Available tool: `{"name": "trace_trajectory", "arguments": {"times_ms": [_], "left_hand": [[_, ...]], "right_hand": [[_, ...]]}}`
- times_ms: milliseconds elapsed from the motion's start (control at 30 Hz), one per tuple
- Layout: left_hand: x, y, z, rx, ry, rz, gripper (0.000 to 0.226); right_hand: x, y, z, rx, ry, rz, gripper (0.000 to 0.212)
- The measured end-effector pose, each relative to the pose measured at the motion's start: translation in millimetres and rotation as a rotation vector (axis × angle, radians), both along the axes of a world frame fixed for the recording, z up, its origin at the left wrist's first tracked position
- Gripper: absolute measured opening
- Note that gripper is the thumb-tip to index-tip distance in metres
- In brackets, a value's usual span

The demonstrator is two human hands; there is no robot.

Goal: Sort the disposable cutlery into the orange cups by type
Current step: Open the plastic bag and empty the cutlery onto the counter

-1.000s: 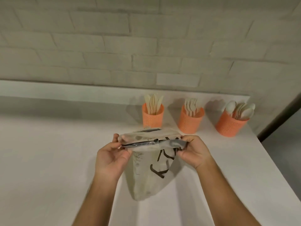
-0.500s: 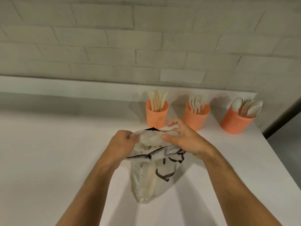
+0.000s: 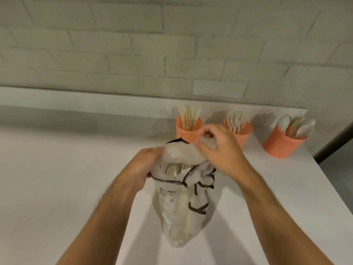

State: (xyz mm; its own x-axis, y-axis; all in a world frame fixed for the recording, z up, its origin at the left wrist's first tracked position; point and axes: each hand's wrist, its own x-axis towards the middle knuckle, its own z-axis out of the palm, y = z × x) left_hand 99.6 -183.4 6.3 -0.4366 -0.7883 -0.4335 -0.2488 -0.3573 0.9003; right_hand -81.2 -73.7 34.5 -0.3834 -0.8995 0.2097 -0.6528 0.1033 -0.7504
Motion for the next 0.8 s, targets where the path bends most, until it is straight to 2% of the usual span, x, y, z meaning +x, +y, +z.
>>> {"name": "trace_trajectory", "arguments": {"times_ms": [67,100,167,233,367,433,533,633,733,800], "left_hand": [[8,3,4,-0.267,-0.031,-0.116,0.029],[12,4,8,-0.374,-0.025,-0.208,0.038],[18,5,13,-0.516,-0.094,-0.415,0.050],[18,6,16,-0.583,-0.216,-0.520,0.051],[10,10,18,-0.652,-0.459,-0.486,0.018],[8,7,18,-0.732,-0.544,-0.468,0.024],[9,1,24,-0.756,-0.580,-0.409,0.035],[14,-6,33,-0.699,-0.512,-0.294,0.038],[25,-7,39,-0.655,-0.471,-0.188,0.037],[35,-1,41,-0.675,-0.506,-0.207,0.039]], "right_hand": [[15,18,8,0.168,0.076,0.274,0.034],[22,24,5,0.292,0.210,0.345,0.044],[31,28,-3,0.412,0.428,0.357,0.056],[38,30,-5,0.422,0.513,0.339,0.057],[52,39,-2,0.373,0.706,0.337,0.049],[59,41,-5,0.407,0.745,0.345,0.036],[62,35,-6,0.422,0.718,0.369,0.004],[57,21,8,0.320,0.726,0.326,0.020],[49,11,22,0.139,0.837,0.335,0.019],[50,14,29,0.045,0.821,0.407,0.016]]}}
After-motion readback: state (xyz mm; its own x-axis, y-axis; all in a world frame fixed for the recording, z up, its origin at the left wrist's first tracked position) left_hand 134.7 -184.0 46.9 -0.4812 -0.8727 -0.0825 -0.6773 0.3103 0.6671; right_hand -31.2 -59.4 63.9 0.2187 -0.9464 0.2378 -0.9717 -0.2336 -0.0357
